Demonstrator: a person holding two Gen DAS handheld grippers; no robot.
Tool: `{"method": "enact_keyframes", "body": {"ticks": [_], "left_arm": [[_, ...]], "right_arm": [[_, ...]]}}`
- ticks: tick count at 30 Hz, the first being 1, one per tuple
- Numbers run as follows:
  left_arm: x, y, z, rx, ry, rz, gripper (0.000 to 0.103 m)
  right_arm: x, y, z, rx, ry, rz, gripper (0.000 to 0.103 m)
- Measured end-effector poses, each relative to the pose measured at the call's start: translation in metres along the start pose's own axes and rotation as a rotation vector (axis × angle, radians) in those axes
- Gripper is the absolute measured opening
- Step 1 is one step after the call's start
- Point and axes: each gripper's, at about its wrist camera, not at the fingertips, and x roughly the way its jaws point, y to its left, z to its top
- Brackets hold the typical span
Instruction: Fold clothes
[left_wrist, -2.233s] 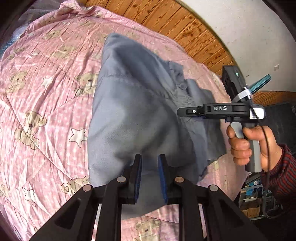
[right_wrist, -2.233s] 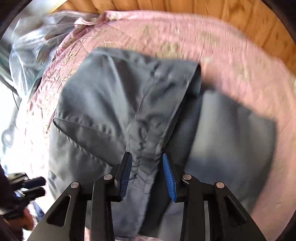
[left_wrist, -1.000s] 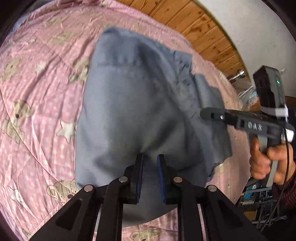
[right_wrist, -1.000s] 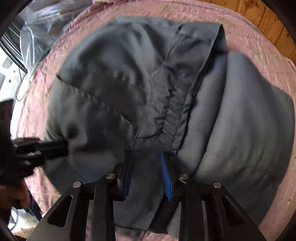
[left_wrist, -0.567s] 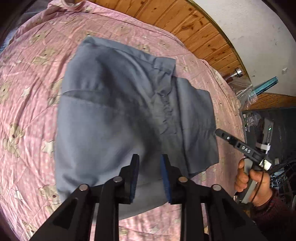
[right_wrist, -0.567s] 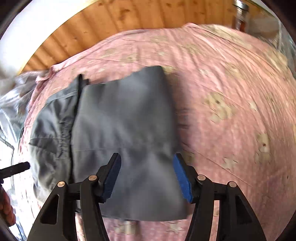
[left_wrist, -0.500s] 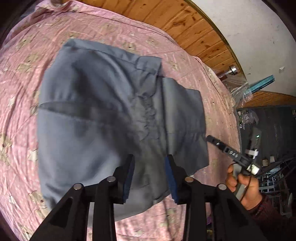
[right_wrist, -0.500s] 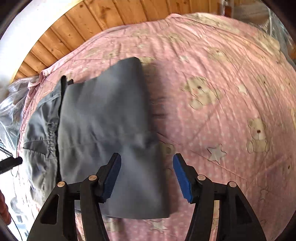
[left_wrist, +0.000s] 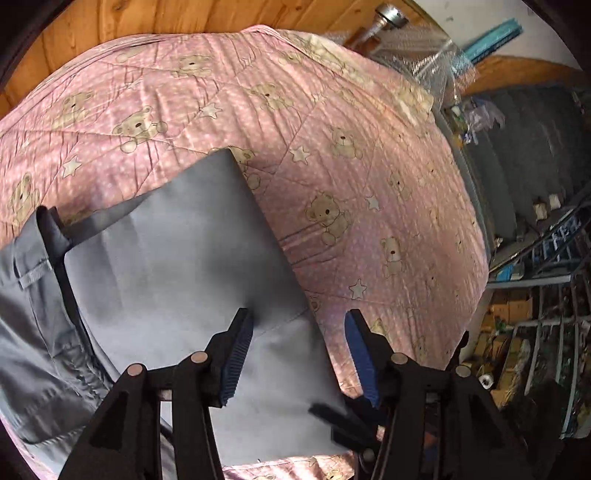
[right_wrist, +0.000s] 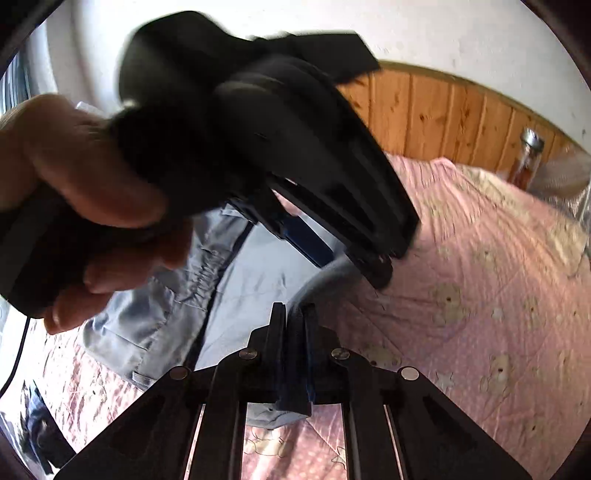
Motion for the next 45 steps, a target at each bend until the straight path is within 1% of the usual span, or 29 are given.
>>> {"method": "enact_keyframes", "body": {"ticks": [3,4,5,6,7,8,9,10,11,12,13,14,16,19,20,22,24,26,27,29,31,33,34,35,37,39,41,43,45], "left_arm": [[0.004,0.0,-0.002,0.026,0.058,0.072,0.054],[0.002,0.002,-0.005,0.037,0.058,0.084,0.054],[-0.003,0.006,-0.011,0.047,0.041,0.079,0.05],[-0.009,0.009,-0.016,0.061,0.022,0.083,0.031],[-0.018,0.015,-0.021,0.07,0.0,0.088,0.022],[-0.033,0.025,-0.027,0.057,-0.033,0.071,0.018],[-0.052,0.039,-0.034,0.03,-0.072,0.042,0.016],[-0.073,0.056,-0.044,-0.003,-0.117,0.016,0.016],[-0.097,0.078,-0.058,-0.045,-0.166,-0.008,0.016],[-0.12,0.101,-0.071,-0.087,-0.216,-0.033,0.016],[-0.142,0.127,-0.087,-0.134,-0.261,-0.057,0.016],[-0.156,0.159,-0.107,-0.191,-0.298,-0.082,0.016],[-0.156,0.22,-0.142,-0.299,-0.336,-0.117,0.016],[-0.13,0.297,-0.187,-0.444,-0.358,-0.17,0.016],[-0.118,0.311,-0.198,-0.471,-0.366,-0.192,0.016],[-0.108,0.327,-0.215,-0.5,-0.417,-0.263,0.016],[-0.105,0.338,-0.231,-0.519,-0.474,-0.337,0.015],[-0.112,0.338,-0.244,-0.507,-0.523,-0.373,0.014],[-0.115,0.339,-0.251,-0.499,-0.545,-0.377,0.014],[-0.102,0.352,-0.263,-0.534,-0.532,-0.352,0.014],[-0.085,0.367,-0.272,-0.593,-0.519,-0.357,0.014],[-0.076,0.369,-0.273,-0.592,-0.52,-0.346,0.014],[-0.074,0.369,-0.273,-0.586,-0.519,-0.335,0.014],[-0.075,0.369,-0.271,-0.574,-0.514,-0.319,0.014],[-0.077,0.367,-0.269,-0.559,-0.508,-0.294,0.014],[-0.077,0.365,-0.27,-0.552,-0.509,-0.274,0.014],[-0.076,0.365,-0.27,-0.56,-0.517,-0.263,0.014],[-0.073,0.366,-0.271,-0.57,-0.524,-0.262,0.014],[-0.071,0.366,-0.272,-0.57,-0.53,-0.258,0.014]], "right_arm": [[-0.002,0.023,0.006,-0.062,-0.04,0.007,0.008],[-0.002,0.03,0.008,-0.076,-0.049,0.01,0.008],[-0.003,0.037,0.011,-0.089,-0.058,0.015,0.008],[-0.005,0.044,0.014,-0.099,-0.069,0.034,0.008],[-0.007,0.051,0.017,-0.109,-0.079,0.054,0.008],[-0.014,0.061,0.022,-0.123,-0.095,0.089,0.011],[-0.022,0.07,0.027,-0.14,-0.111,0.146,0.02],[-0.031,0.08,0.032,-0.157,-0.127,0.205,0.024],[-0.04,0.089,0.037,-0.176,-0.145,0.263,0.033],[-0.046,0.098,0.041,-0.189,-0.153,0.289,0.041],[-0.045,0.106,0.043,-0.194,-0.14,0.308,0.043],[-0.035,0.115,0.044,-0.194,-0.099,0.329,0.043],[-0.005,0.132,0.043,-0.192,0.0,0.359,0.043],[0.064,0.153,0.025,-0.192,0.21,0.316,0.041],[0.083,0.158,0.018,-0.191,0.272,0.29,0.035],[0.099,0.162,0.008,-0.21,0.335,0.22,0.034],[0.09,0.165,0.012,-0.212,0.331,0.204,0.034],[0.083,0.17,0.019,-0.212,0.31,0.179,0.034],[0.082,0.172,0.022,-0.213,0.303,0.159,0.034],[0.102,0.176,0.017,-0.222,0.357,0.122,0.034],[0.122,0.178,0.007,-0.242,0.419,0.114,0.034],[0.128,0.178,0.01,-0.261,0.446,0.122,0.038],[0.126,0.177,0.02,-0.264,0.464,0.143,0.038],[0.123,0.176,0.031,-0.266,0.475,0.161,0.033],[0.109,0.165,0.071,-0.243,0.367,0.143,0.032],[0.111,0.152,0.112,-0.222,0.298,0.094,0.032],[0.135,0.14,0.147,-0.203,0.265,0.063,0.032],[0.184,0.115,0.166,-0.206,0.285,0.031,0.032],[0.239,0.107,0.163,-0.226,0.384,0.024,0.025]]}}
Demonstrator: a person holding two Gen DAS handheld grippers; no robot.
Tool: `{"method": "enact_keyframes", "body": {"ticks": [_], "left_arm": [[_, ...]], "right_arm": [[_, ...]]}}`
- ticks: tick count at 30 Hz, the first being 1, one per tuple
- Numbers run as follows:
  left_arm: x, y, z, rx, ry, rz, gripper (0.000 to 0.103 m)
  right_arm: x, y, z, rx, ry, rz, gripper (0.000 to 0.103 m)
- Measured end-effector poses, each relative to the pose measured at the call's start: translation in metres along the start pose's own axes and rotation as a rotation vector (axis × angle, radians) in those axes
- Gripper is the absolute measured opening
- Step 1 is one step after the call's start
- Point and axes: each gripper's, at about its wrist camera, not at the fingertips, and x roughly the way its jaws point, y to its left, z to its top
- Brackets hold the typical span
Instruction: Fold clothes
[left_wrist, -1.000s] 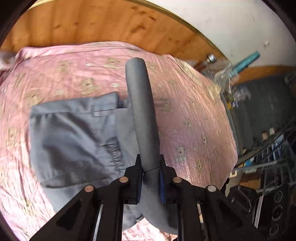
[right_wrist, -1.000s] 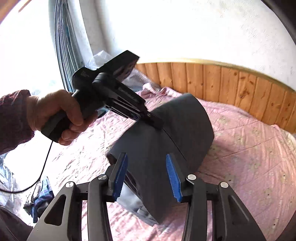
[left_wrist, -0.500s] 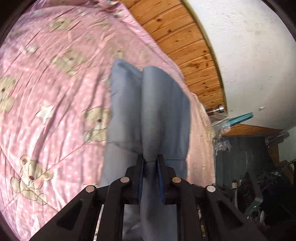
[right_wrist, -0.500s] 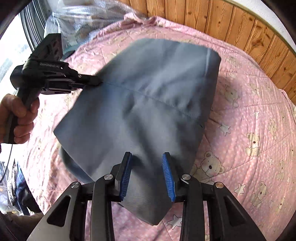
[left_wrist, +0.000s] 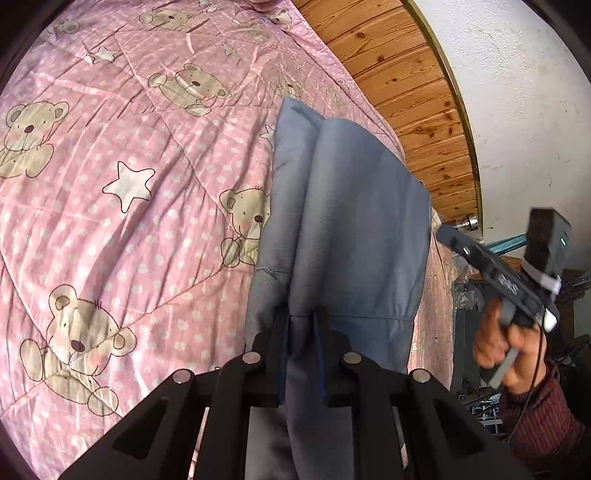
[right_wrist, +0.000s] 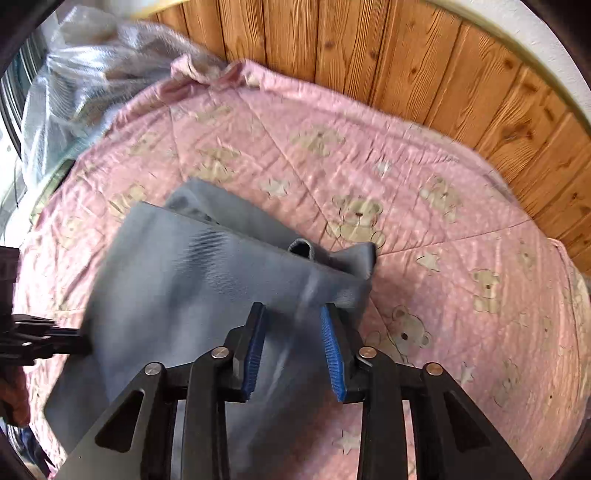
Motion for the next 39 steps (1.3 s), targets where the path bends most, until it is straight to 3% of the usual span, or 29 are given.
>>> {"method": "enact_keyframes", "body": {"ticks": [1,2,7,8,10,13,15,17,18,19,20,22,25,27,28,29,31,32,33,37,39], "left_arm": [[0.001,0.0,0.0,0.004,-0.002,0.004,0.014],[0.001,0.0,-0.001,0.011,-0.004,0.008,0.014],[0.005,0.002,0.0,0.03,-0.017,0.024,0.015],[0.004,0.003,-0.001,0.023,-0.017,0.017,0.015],[0.002,0.005,-0.001,0.018,-0.015,0.011,0.015],[-0.001,0.001,-0.002,0.048,-0.006,0.044,0.015],[0.0,0.001,-0.001,0.065,-0.002,0.05,0.015],[0.001,0.0,-0.001,0.082,0.001,0.056,0.015],[0.001,0.0,-0.001,0.091,0.002,0.059,0.015],[0.002,-0.001,-0.001,0.101,0.004,0.063,0.015],[0.002,-0.002,-0.001,0.111,0.007,0.069,0.015],[0.003,-0.004,0.0,0.133,0.015,0.083,0.015],[-0.003,-0.012,0.003,0.157,0.032,0.101,0.015],[-0.016,-0.018,0.007,0.14,0.042,0.1,0.015],[-0.026,-0.023,0.01,0.128,0.033,0.102,0.016],[-0.035,-0.026,0.014,0.115,0.02,0.098,0.02],[-0.046,-0.032,0.025,0.076,-0.014,0.116,0.047],[-0.046,-0.034,0.032,0.062,-0.03,0.149,0.066],[-0.041,-0.036,0.039,0.053,-0.041,0.185,0.07],[-0.005,-0.039,0.059,0.067,0.013,0.243,0.07],[0.01,-0.045,0.063,0.086,0.036,0.231,0.07]], "right_arm": [[0.024,0.001,0.0,-0.015,0.046,0.013,0.025],[0.032,0.005,-0.005,-0.045,0.033,0.016,0.028],[0.027,0.011,-0.013,-0.104,0.046,0.004,0.029],[0.016,0.011,-0.015,-0.086,0.056,-0.001,0.028],[-0.041,0.021,-0.027,-0.044,-0.029,0.03,0.028],[-0.104,0.05,-0.086,-0.026,-0.087,0.168,0.028],[-0.1,0.074,-0.138,-0.009,-0.024,0.246,0.028],[-0.062,0.101,-0.184,-0.008,0.097,0.261,0.029],[-0.043,0.109,-0.204,-0.004,0.114,0.241,0.03],[-0.044,0.112,-0.215,0.008,0.024,0.242,0.036],[-0.044,0.113,-0.217,0.021,0.02,0.268,0.045],[-0.048,0.113,-0.211,0.045,0.06,0.269,0.045],[-0.081,0.095,-0.203,0.086,-0.026,0.282,0.044],[-0.094,0.069,-0.204,0.174,-0.102,0.266,0.061],[-0.09,0.055,-0.205,0.235,-0.116,0.268,0.063],[-0.079,0.043,-0.21,0.292,-0.096,0.285,0.064],[-0.057,0.021,-0.218,0.404,-0.055,0.319,0.065],[-0.045,0.018,-0.222,0.44,-0.031,0.349,0.064],[-0.034,0.015,-0.226,0.474,-0.008,0.379,0.064],[-0.023,0.033,-0.236,0.515,0.019,0.533,0.067],[-0.027,0.046,-0.24,0.493,0.005,0.506,0.07]]}}
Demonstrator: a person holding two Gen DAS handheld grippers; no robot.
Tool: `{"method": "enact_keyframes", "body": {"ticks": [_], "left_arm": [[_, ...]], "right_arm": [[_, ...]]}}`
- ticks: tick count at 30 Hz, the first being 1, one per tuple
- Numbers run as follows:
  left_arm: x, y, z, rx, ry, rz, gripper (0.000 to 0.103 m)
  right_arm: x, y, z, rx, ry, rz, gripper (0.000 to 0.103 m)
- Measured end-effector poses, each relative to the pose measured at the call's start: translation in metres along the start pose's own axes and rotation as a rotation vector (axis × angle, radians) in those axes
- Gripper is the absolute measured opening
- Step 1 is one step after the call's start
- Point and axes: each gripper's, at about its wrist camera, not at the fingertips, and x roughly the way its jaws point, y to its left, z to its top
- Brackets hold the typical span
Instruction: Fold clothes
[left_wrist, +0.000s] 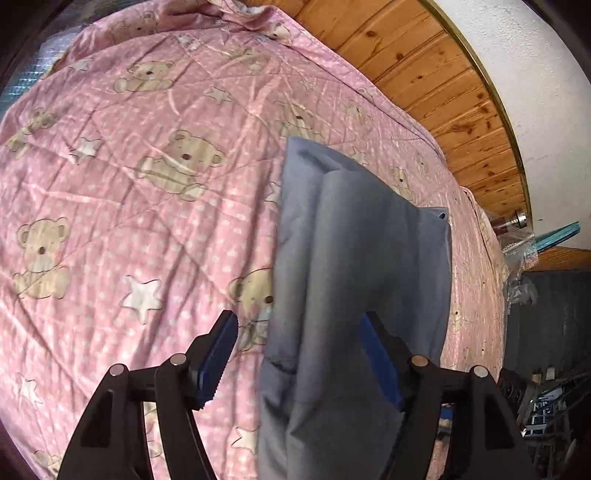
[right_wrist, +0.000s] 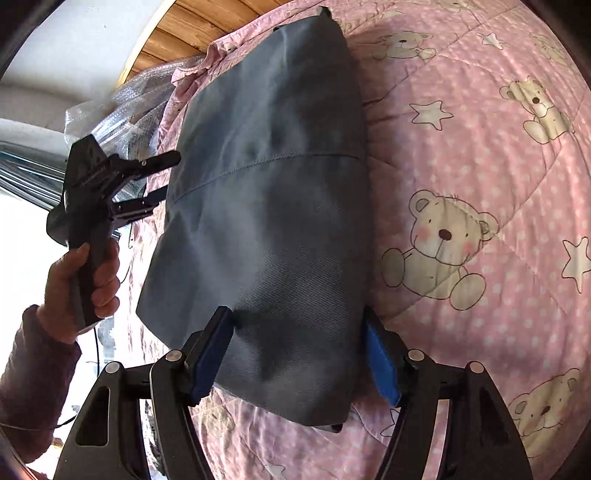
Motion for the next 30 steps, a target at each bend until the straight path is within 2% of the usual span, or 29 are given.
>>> {"method": "enact_keyframes", "body": {"ticks": [1,2,3,5,6,8,9,12,15,17,19,20,21,22,23,25,26,27,28,30], "left_arm": [[0.004,-0.004,0.001,0.013,0.003,-0.009,0.07],[0.007,-0.007,0.001,0.019,0.005,-0.029,0.07],[0.01,-0.01,0.002,0.025,0.007,-0.048,0.06],[0.012,-0.012,0.002,0.011,0.014,-0.065,0.035],[0.009,-0.011,0.002,-0.014,0.012,-0.083,0.025],[-0.005,-0.006,-0.001,-0.092,-0.014,-0.159,0.013],[-0.015,-0.005,-0.003,-0.134,-0.039,-0.201,0.01],[-0.047,-0.013,-0.013,-0.236,-0.125,-0.31,0.01],[-0.069,-0.044,-0.03,-0.319,-0.21,-0.387,0.01],[-0.07,-0.077,-0.045,-0.377,-0.252,-0.41,0.01],[-0.069,-0.115,-0.058,-0.418,-0.274,-0.388,0.01],[-0.06,-0.131,-0.063,-0.435,-0.276,-0.364,0.011],[-0.043,-0.142,-0.063,-0.449,-0.264,-0.344,0.012],[-0.02,-0.147,-0.061,-0.445,-0.234,-0.316,0.015],[0.007,-0.149,-0.059,-0.431,-0.192,-0.278,0.018],[0.056,-0.139,-0.064,-0.429,-0.075,-0.229,0.018],[0.068,-0.13,-0.069,-0.443,-0.032,-0.22,0.018],[0.069,-0.125,-0.073,-0.439,-0.016,-0.231,0.018],[0.059,-0.123,-0.074,-0.413,-0.032,-0.267,0.018],[0.028,-0.127,-0.066,-0.323,-0.09,-0.34,0.018]], "right_arm": [[0.0,0.003,-0.001,-0.004,-0.01,-0.013,0.068],[-0.003,0.003,-0.002,0.004,-0.007,-0.028,0.05],[-0.007,0.004,0.001,0.004,-0.003,-0.033,0.033],[-0.022,0.009,0.01,-0.025,0.0,-0.038,0.018],[-0.031,0.014,0.017,-0.051,-0.001,-0.039,0.015],[-0.055,0.027,0.033,-0.131,-0.01,-0.049,0.013],[-0.073,0.035,0.046,-0.191,-0.018,-0.061,0.013],[-0.121,0.05,0.1,-0.371,-0.031,-0.108,0.013],[-0.159,0.053,0.174,-0.545,0.027,-0.164,0.013],[-0.169,0.05,0.217,-0.634,0.089,-0.202,0.013],[-0.172,0.042,0.261,-0.703,0.158,-0.241,0.015],[-0.16,0.031,0.277,-0.712,0.181,-0.285,0.018],[-0.148,0.018,0.291,-0.716,0.204,-0.33,0.026],[-0.132,-0.001,0.299,-0.674,0.217,-0.393,0.03],[-0.119,-0.022,0.302,-0.605,0.205,-0.471,0.033],[-0.093,-0.062,0.308,-0.467,0.175,-0.615,0.031],[-0.097,-0.069,0.299,-0.418,0.122,-0.607,0.03],[-0.111,-0.069,0.284,-0.377,0.033,-0.564,0.03],[-0.124,-0.068,0.269,-0.337,-0.052,-0.519,0.03],[-0.14,-0.059,0.237,-0.291,-0.149,-0.416,0.03]]}}
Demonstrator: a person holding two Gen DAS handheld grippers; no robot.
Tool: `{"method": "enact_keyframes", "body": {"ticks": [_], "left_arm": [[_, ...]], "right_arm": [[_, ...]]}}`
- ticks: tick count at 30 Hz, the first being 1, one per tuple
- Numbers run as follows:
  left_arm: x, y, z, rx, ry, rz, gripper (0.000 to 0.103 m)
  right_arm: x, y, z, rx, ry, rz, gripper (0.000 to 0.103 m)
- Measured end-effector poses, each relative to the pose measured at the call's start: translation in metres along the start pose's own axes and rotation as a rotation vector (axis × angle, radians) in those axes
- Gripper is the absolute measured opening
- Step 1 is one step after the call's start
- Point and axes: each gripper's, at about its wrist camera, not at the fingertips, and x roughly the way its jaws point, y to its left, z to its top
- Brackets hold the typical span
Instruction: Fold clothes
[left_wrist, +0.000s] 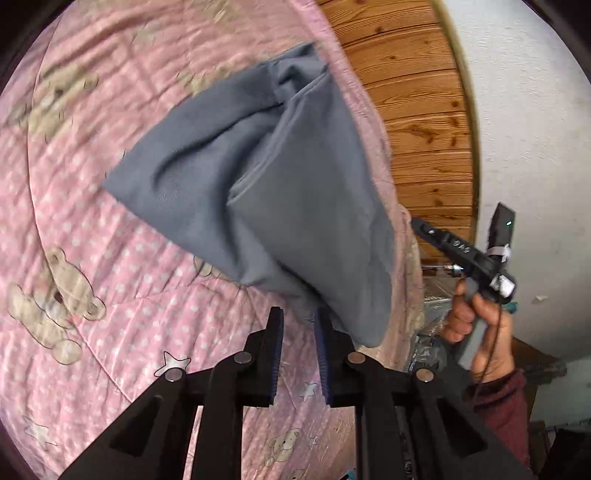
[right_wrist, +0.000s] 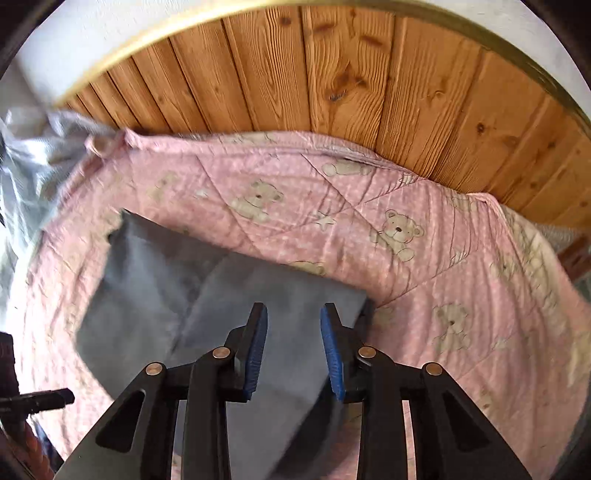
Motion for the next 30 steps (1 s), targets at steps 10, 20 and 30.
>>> {"method": "enact_keyframes", "body": {"ticks": [10,20,30], "left_arm": [[0.024,0.007,0.084,0.27,0.078,0.151,0.02],[0.002,0.018,0.164,0.164,0.044,-0.049,0.02],[0.056,0.048,0.21,-0.052,0.115,-0.269,0.02]], "right_arm": [[0.032,-0.053,-0.086,0.422,0.062,0.124,0.029],[0.012,-0.033,-0.024,0.323,-0.023,-0.009,0.03],[0.08,0.189,-0.063,-0.221,0.16,0.002,0.031]]}}
